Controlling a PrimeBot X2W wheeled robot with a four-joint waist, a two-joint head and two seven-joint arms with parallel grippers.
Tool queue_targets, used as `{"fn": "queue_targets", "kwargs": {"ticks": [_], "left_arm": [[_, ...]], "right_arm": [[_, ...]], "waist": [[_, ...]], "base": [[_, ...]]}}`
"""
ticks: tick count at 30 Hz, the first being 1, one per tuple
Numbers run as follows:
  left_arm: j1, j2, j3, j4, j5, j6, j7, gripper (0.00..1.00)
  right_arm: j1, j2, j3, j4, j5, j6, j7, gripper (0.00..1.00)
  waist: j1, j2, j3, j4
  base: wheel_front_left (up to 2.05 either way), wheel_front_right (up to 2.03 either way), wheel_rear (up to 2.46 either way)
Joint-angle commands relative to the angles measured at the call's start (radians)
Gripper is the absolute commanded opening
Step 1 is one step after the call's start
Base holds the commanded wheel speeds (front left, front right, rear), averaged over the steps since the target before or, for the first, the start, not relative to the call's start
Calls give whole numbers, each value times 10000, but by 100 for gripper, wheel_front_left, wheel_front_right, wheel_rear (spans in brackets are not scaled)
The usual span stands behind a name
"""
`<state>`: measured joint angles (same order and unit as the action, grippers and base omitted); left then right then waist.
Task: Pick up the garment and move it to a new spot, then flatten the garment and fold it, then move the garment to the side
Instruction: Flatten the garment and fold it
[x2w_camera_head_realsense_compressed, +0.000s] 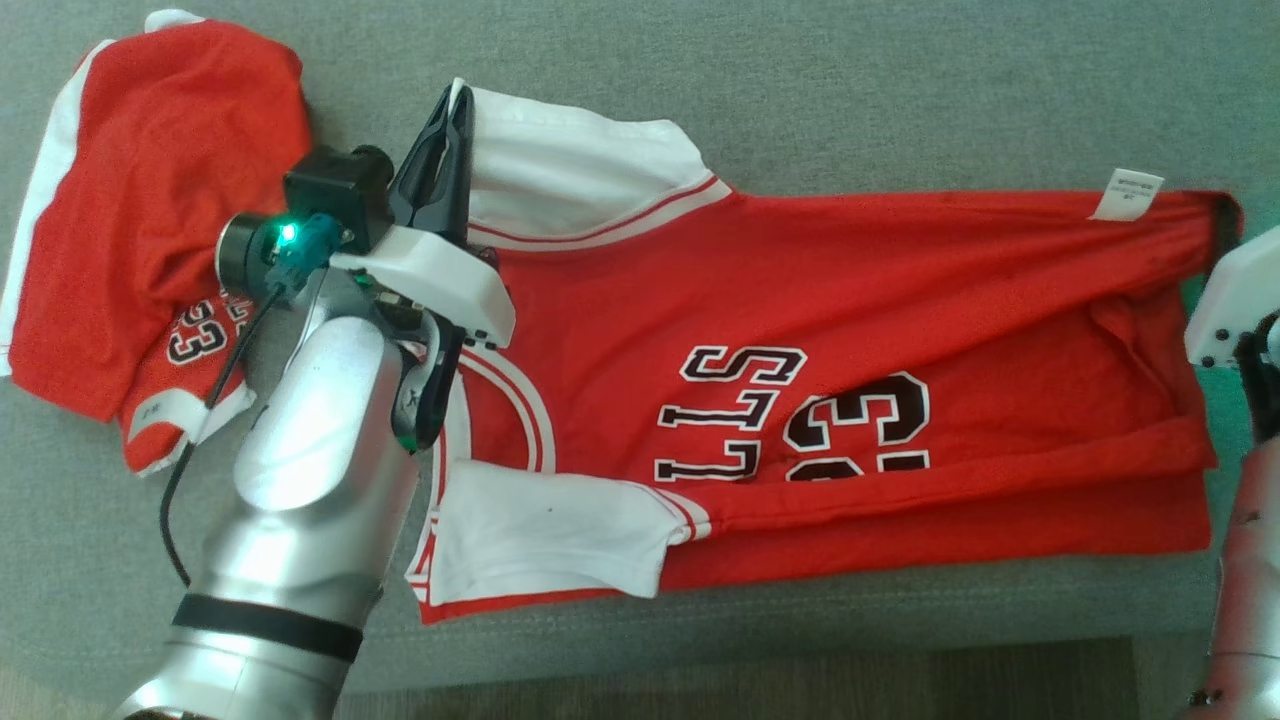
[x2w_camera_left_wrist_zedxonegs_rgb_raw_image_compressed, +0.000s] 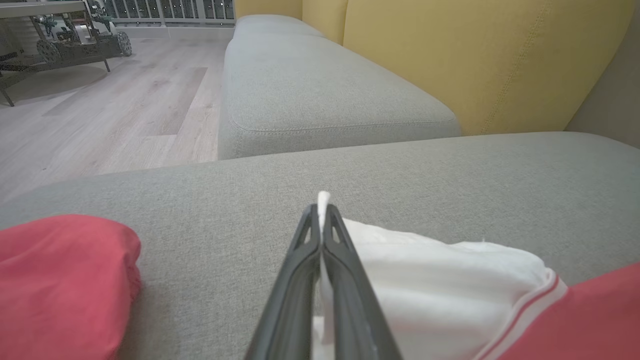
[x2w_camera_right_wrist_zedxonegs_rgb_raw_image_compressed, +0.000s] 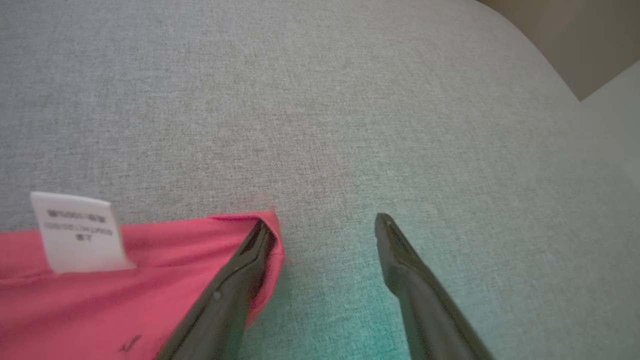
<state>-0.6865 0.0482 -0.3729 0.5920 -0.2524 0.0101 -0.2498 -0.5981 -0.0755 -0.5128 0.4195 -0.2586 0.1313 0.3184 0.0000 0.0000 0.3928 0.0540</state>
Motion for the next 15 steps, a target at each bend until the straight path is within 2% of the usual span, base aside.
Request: {"fn": "queue_targets", "kwargs": {"ticks": [1,8,15], "left_arm": [[-199,187,307,-319,-53,66,-120,0],[-130,184,334,-297,-62,96,-120,0],[-89,173,349,-338,-74,97,-120,0]], "right_arm": [[22,-113,-30,-438,-50,-6,57,100],[-250,38,-576,-496,403,-6,-5,100],[-284,139,-333,-371,817,-6,12,100]], "waist": [[0,0,-52,15],[0,0,-176,45],[0,0,-226,49]], "base": [[0,0,0],[0,0,0],[0,0,0]]}}
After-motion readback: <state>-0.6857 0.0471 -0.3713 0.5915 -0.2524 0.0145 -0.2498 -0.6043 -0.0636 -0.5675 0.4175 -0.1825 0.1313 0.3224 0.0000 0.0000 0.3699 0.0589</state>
